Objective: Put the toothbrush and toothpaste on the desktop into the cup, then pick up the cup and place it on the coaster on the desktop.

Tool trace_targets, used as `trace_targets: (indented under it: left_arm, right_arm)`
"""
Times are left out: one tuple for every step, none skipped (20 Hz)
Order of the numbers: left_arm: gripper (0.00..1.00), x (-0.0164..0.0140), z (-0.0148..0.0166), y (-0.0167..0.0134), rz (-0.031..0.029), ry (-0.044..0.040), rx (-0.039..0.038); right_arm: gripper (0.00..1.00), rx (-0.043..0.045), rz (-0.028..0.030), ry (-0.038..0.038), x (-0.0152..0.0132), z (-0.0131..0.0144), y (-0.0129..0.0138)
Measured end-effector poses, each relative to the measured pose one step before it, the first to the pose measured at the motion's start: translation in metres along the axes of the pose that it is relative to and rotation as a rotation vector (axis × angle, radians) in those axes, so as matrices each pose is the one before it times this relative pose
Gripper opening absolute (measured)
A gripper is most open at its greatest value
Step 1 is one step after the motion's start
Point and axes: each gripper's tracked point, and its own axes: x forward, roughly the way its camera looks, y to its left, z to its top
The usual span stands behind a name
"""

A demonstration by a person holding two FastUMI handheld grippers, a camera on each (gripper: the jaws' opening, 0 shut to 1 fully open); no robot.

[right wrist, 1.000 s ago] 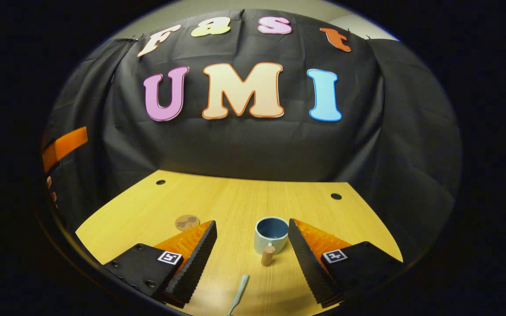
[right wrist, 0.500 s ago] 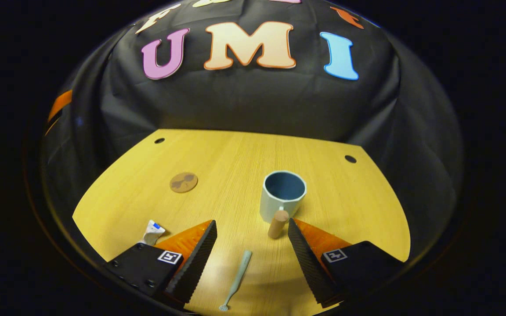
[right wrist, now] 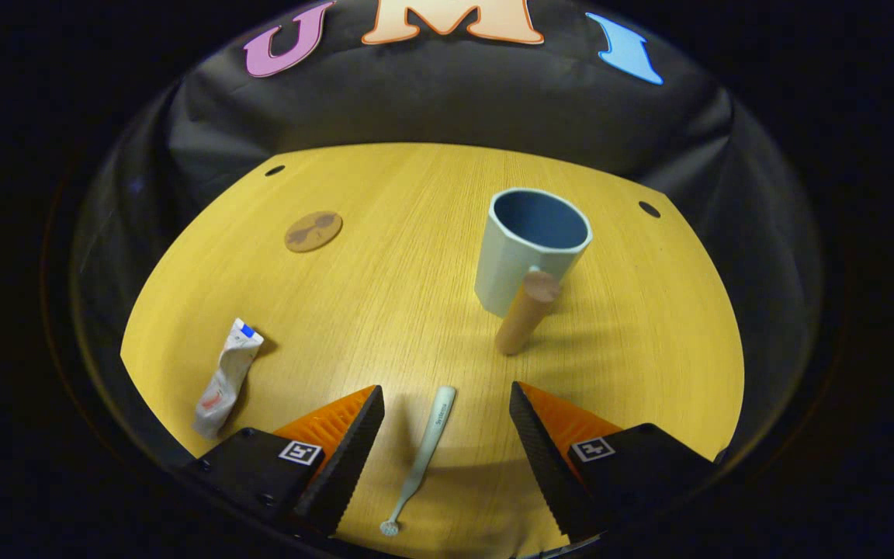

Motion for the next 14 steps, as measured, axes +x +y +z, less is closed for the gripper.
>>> trace_targets:
  left_arm:
    - [0.93, 0.00111, -0.00031, 0.00021, -0.00139, 0.00185, -0.00077]
    - [0.93, 0.00126, -0.00182, 0.00081, 0.00086, 0.0029, -0.0015]
    - [0.93, 0.00004, -0.00023, 0.00098, 0.00109, 0.00331, -0.00177]
    - [0.93, 0.00062, -0.00208, 0.00074, 0.00168, 0.00311, -0.00232]
    - [0.93, 0.00039, -0.00105, 0.001, 0.00146, 0.00296, -0.00284]
    - [0.93, 0.00003, -0.00198, 0.00043, 0.00009, 0.00466, -0.0021]
    - [0.93, 0.00016, -0.00107, 0.00097, 0.00092, 0.00275, -0.00083]
    - [0.93, 0.00055, -0.00203, 0.00027, -0.00022, 0.00367, -0.00012]
    - [0.93, 0.00014, -0.00115, -0.00026, -0.00211, 0.0041, -0.00056]
    - [0.93, -0.00004, -0.00366, -0.00072, -0.00351, 0.00618, 0.00152]
    - [0.93, 0.00027, -0.00272, -0.00058, -0.00409, 0.00811, 0.00286]
    - [0.93, 0.00077, -0.0041, -0.00156, -0.00444, 0.00759, 0.0039]
    - [0.93, 0.00062, -0.00248, -0.00184, -0.0069, 0.00751, 0.00341]
    - [0.93, 0.00002, -0.0031, -0.00267, -0.00772, 0.00662, 0.00411]
  right_arm:
    - [1.0, -0.00406, -0.00065, 0.03163, 0.00251, -0.00615, 0.00022]
    - [1.0, -0.0033, 0.00432, 0.02493, 0.00251, -0.0053, 0.00108]
    - [1.0, -0.00637, -0.00078, 0.02335, 0.00158, -0.0038, 0.00006]
    - [1.0, -0.00882, 0.00144, 0.02246, 0.00209, -0.00448, 0.00066]
    - [1.0, -0.00485, 0.00184, 0.01819, 0.00193, -0.00203, 0.00147]
    - [0.97, -0.00342, 0.0016, 0.0173, 0.00177, -0.00364, 0.00073]
    - [0.98, -0.00064, 0.00404, 0.01862, 0.00121, -0.00201, 0.0011]
    - [0.98, 0.00011, 0.00901, 0.02385, 0.00223, -0.00358, 0.00172]
    - [0.95, 0.00948, 0.0212, 0.01394, 0.00039, 0.00038, 0.00393]
    - [0.89, 0.00538, 0.00474, 0.01733, 0.00002, -0.0009, 0.00094]
    - [0.82, -0.01113, 0.00248, 0.01845, 0.00121, 0.00056, -0.00016]
    - [0.82, -0.01671, 0.00538, 0.02277, -0.00183, -0.002, 0.00084]
    - [0.78, -0.0132, 0.00434, 0.02391, 0.0001, -0.0002, 0.00049]
    - [0.67, -0.00754, 0.00426, 0.01464, 0.00012, -0.00084, -0.0005]
